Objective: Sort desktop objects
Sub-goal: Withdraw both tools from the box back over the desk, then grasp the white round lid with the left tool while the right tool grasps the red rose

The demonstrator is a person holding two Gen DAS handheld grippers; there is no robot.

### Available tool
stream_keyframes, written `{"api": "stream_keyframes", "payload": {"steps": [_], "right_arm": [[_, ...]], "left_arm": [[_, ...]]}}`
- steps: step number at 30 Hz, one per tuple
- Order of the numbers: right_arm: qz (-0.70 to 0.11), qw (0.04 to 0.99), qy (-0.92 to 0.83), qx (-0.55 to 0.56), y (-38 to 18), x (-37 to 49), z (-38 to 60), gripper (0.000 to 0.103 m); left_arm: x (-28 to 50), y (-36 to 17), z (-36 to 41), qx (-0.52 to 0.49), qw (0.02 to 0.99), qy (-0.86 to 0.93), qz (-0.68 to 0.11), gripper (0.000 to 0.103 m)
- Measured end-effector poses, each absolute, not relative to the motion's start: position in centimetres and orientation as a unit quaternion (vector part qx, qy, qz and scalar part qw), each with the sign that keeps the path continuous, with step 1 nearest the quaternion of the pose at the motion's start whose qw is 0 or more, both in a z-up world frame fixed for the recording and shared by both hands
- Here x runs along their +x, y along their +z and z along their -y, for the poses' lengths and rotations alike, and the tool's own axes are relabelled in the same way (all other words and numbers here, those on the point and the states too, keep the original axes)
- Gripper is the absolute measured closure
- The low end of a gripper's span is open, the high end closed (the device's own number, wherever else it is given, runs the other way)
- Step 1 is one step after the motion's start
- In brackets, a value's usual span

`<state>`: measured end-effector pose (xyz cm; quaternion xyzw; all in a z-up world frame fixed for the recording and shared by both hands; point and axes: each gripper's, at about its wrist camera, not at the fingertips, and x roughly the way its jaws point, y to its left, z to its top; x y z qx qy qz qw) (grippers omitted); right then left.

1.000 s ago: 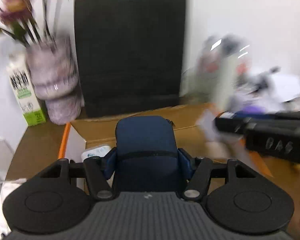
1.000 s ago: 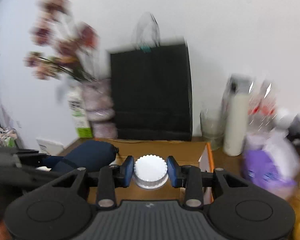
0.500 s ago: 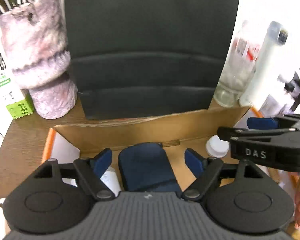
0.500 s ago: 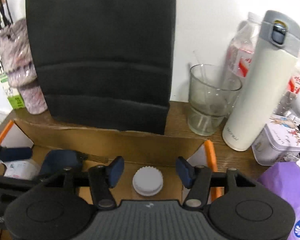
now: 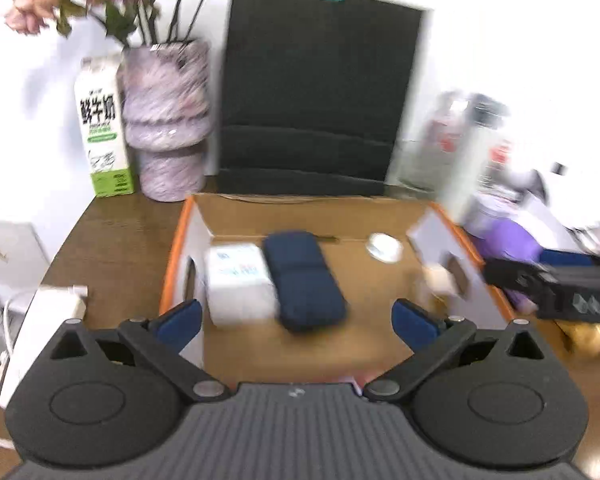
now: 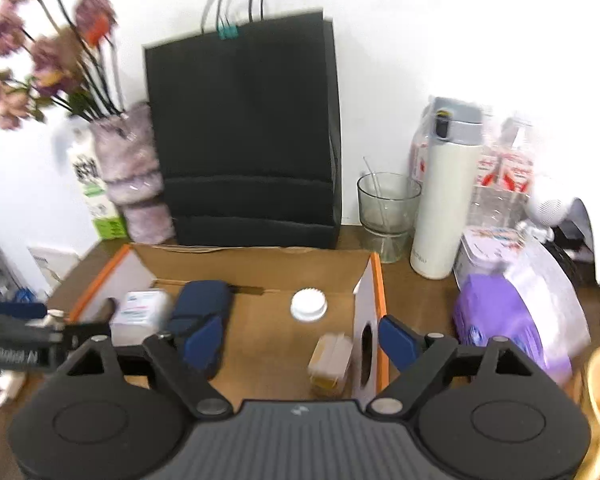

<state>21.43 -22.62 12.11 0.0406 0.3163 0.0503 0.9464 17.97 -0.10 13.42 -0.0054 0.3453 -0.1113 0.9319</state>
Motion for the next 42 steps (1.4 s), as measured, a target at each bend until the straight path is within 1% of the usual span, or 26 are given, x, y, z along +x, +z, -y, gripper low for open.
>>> {"api": "stream_keyframes", "payload": {"steps": [3,5,9,12,15,18,21,24,26,27,29,31,33,38,40,41,42], "right_arm": [[-0.296,0.952,0.067,0.047,12.1,16.3,22.9,0.011],[-0.285,0.955,0.073,0.041,11.7,12.7,22.8,0.01],[-0.258,0.963,0.065,0.037,9.4,6.4,21.6,0.007],[-0.251,0.966,0.053,0.035,6.9,0.9,20.4,0.006],[-0.253,0.965,0.052,0.045,4.7,-4.8,21.8,0.006],[-0.252,0.964,0.074,0.043,3.0,-9.5,22.7,0.006],[-0.258,0.963,0.079,0.023,1.8,-14.6,23.8,0.004],[-0.268,0.961,0.07,0.006,0.5,-16.3,24.2,0.005],[-0.251,0.965,0.076,-0.005,0.4,-17.3,24.8,0.002],[-0.245,0.967,0.075,-0.009,0.2,-17.4,25.3,0.002],[-0.247,0.967,0.061,-0.004,-0.1,-17.3,26.2,0.002],[-0.247,0.967,0.057,0.009,-0.2,-18.0,25.0,0.002],[-0.249,0.966,0.06,0.025,-0.4,-19.7,27.5,0.002],[-0.259,0.963,0.061,0.047,-1.0,-20.8,33.4,0.002],[-0.262,0.962,0.062,0.047,-1.8,-19.3,31.4,0.003],[-0.263,0.962,0.063,0.046,-1.4,-18.9,28.9,0.003],[-0.264,0.962,0.063,0.045,-0.2,-17.4,24.5,0.004]], "left_arm": [[12.3,13.1,0.2,0.008,0.937,-0.14,-0.318,0.0],[8.7,12.4,-0.1,0.004,0.943,-0.148,-0.299,0.0],[2.4,8.8,-0.1,0.03,0.95,-0.107,-0.291,0.0],[-1.2,5.8,-0.2,0.052,0.952,-0.102,-0.285,0.0],[-3.5,3.8,-1.2,0.03,0.958,-0.09,-0.271,0.0],[-4.1,2.4,-2.3,0.017,0.953,-0.084,-0.29,0.0],[-4.3,1.9,-2.6,0.027,0.955,-0.073,-0.288,0.0],[-4.1,1.6,-2.9,0.015,0.953,-0.078,-0.293,0.0],[-3.7,1.2,-2.7,0.017,0.945,-0.081,-0.316,0.0],[-3.5,1.0,-2.7,0.018,0.942,-0.086,-0.323,0.0],[-3.4,0.9,-2.8,0.011,0.942,-0.084,-0.326,0.0],[-3.4,0.9,-3.0,0.003,0.942,-0.078,-0.325,0.0],[-3.4,0.8,-3.2,-0.004,0.942,-0.076,-0.327,0.0],[-3.1,0.8,-3.0,0.001,0.938,-0.08,-0.338,0.0],[-3.1,0.7,-2.9,0.003,0.937,-0.081,-0.339,0.0],[-3.1,0.8,-2.9,0.003,0.938,-0.082,-0.338,0.0],[-3.2,0.8,-2.9,0.002,0.939,-0.085,-0.334,0.0]]}}
